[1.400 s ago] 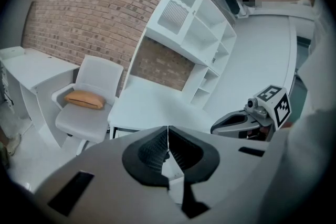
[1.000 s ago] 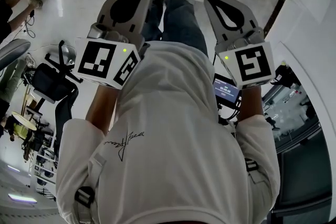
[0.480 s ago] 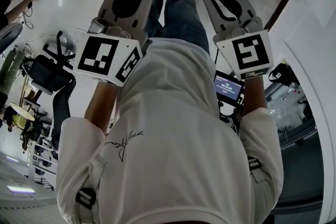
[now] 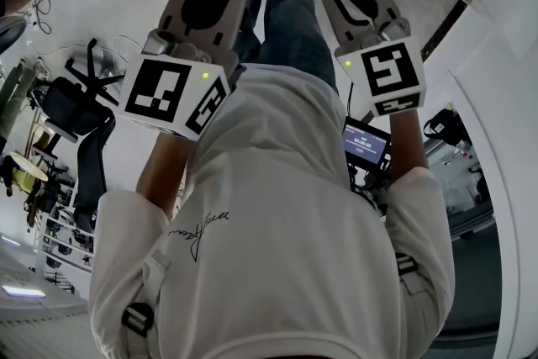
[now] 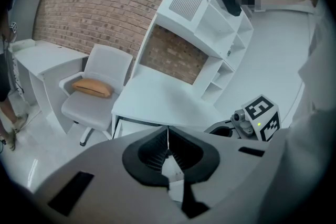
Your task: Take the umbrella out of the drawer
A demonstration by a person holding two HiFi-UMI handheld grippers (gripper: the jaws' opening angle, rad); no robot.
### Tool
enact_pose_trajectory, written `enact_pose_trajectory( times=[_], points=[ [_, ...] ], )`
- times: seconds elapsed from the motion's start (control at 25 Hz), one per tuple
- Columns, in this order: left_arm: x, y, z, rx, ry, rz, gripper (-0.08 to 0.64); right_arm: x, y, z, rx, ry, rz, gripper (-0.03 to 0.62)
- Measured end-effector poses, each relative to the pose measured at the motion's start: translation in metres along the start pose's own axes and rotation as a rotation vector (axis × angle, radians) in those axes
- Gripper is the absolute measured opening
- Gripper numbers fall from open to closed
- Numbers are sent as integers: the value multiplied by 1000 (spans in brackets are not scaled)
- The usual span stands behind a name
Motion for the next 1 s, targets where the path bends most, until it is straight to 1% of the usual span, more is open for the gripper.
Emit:
enact_pose_trajectory(
  times=[0.28,0.52,1.0],
  points=[
    [-5,5,-3,-7,-13,22,17,10,20,-6,-61,-45,29,25],
    [-5,13,-10,-23,-11,43,17,20,32,-9,-92,-66,47,26],
    [-16,41,-26,-56,-8,72,17,35,52,-21,-147,-70,78,25]
  ],
)
Point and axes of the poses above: the fingertips, and each gripper's own axes: y forward along the fingers, x to its right, z out of its top, the point moved 9 cm from there along -y, backward along the fingers, and after that the axes turned 14 degrees about z, right-handed, at the moved point
